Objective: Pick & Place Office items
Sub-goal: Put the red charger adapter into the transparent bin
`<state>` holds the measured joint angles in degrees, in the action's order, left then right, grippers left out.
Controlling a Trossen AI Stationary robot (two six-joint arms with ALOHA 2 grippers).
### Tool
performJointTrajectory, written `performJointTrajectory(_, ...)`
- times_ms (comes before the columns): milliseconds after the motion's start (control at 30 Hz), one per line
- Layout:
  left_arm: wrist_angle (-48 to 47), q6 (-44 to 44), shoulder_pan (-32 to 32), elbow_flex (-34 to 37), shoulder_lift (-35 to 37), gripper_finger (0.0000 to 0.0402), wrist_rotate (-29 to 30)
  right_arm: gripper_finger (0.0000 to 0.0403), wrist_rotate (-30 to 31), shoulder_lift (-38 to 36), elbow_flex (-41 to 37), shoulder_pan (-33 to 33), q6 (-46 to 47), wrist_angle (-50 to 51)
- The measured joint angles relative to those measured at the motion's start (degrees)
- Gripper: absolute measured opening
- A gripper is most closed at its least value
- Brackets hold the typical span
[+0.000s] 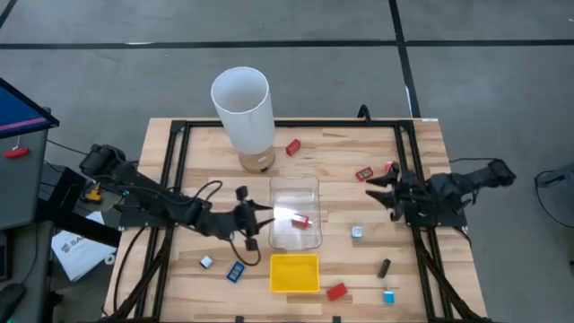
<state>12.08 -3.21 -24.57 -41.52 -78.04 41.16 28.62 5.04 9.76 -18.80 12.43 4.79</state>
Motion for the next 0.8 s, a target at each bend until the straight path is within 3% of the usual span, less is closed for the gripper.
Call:
performJointTrajectory(167, 6.8, 2.9, 1.1, 7.9, 4.8, 0.0136, 0.0, 0.0175, -11.2, 5.7, 5.3, 12.5, 0.2, 2.5)
performJointTrajectory(300, 11.6, 5.1, 2.4, 13.3, 9.0, 0.0136, 0.0, 0.0175, -18.6, 15.3, 7.7, 24.1, 0.0, 1.9)
performJointTrajectory(600, 14.0, 8.9, 4.4, 20.3, 18.8, 0.0136, 0.0, 0.0175, -46.5, 47.2, 19.4, 54.3, -6.4, -9.1)
performJointTrajectory(800, 15.4, 12.1, 4.4, 22.7, 22.7, 0.0136, -0.5, 0.0175, -65.4, 72.6, 36.1, 64.3, -10.6, -6.0)
